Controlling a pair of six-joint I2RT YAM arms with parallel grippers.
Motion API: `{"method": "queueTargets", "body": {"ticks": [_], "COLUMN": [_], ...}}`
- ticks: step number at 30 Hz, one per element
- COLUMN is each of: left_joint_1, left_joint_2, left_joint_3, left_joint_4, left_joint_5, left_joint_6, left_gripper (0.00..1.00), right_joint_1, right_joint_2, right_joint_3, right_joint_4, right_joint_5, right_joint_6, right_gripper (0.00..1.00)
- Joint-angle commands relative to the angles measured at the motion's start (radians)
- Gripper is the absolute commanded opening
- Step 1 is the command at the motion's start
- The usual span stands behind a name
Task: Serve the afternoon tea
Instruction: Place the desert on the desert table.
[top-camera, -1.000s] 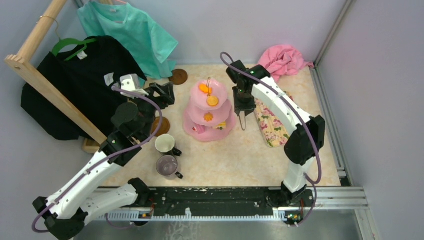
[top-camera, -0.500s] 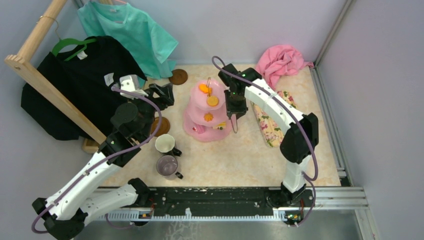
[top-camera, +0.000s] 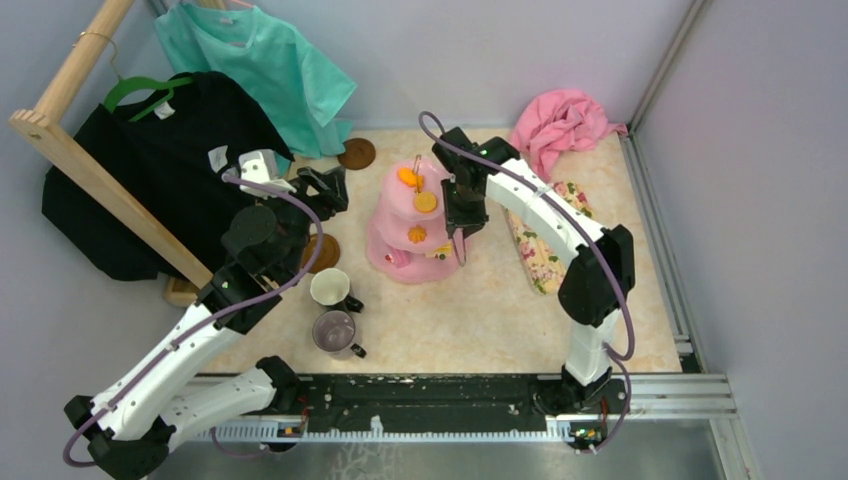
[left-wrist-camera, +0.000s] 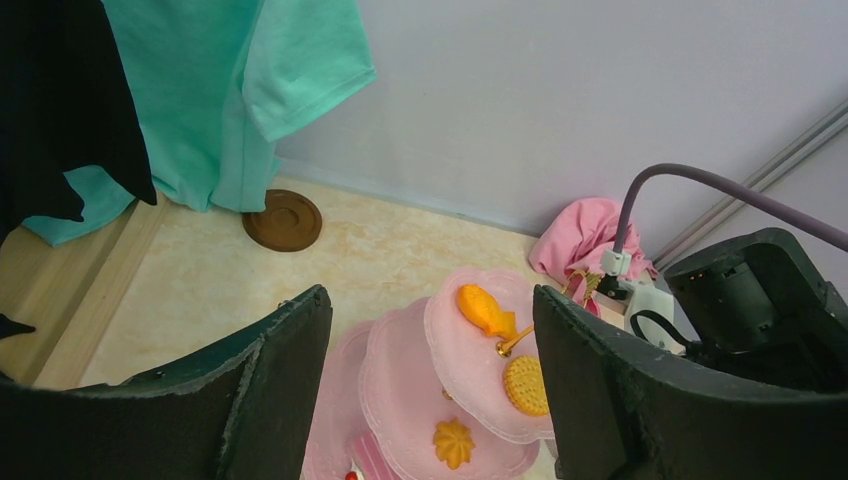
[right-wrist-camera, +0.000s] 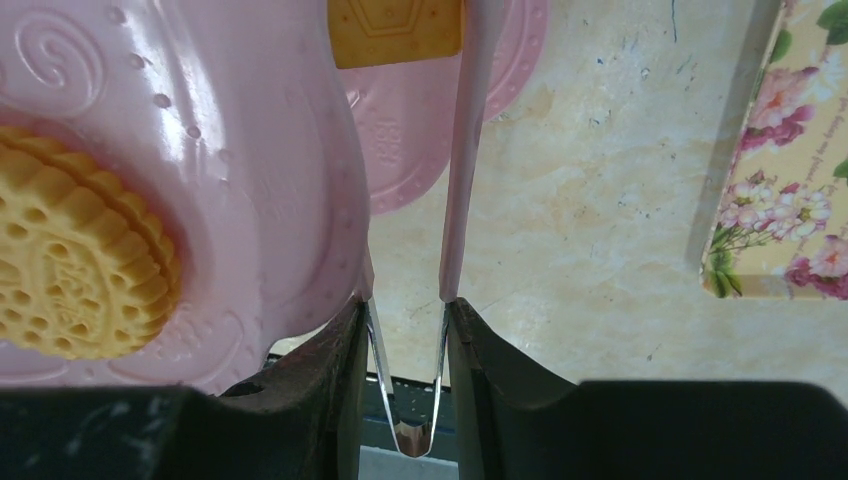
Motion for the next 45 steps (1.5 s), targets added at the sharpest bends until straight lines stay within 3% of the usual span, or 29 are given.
{"method": "queueTargets", "body": {"ticks": [1, 13, 35, 45], "left_joint_1": [0.006, 0.006, 0.006, 0.006], "left_joint_2": [0.000, 0.011, 0.035, 0.041], "left_joint_3": [0.038, 0.036, 0.043, 0.045], "left_joint_4": [-0.005, -0.003, 0.006, 0.013], "left_joint_5": [0.000, -0.003, 0.023, 0.035], "left_joint_6": [-0.011, -0.013, -0.023, -0.028], "left_gripper": [0.79, 0.79, 0.76, 0.74], "right_joint_1": [0.010, 0.009, 0.006, -0.002], "right_joint_2": [0.019, 0.051, 0.029, 0.008], "right_joint_3": [0.022, 0.020, -0.027, -0.045], "right_joint_4": [0.047, 0.071, 0.102, 0.103], "right_joint_5": [-0.023, -0.036, -0.044, -0.041], "right_joint_6": [0.000, -0.008, -0.010, -0.010], "right_gripper": [0.00, 0.01, 0.22, 0.27]}}
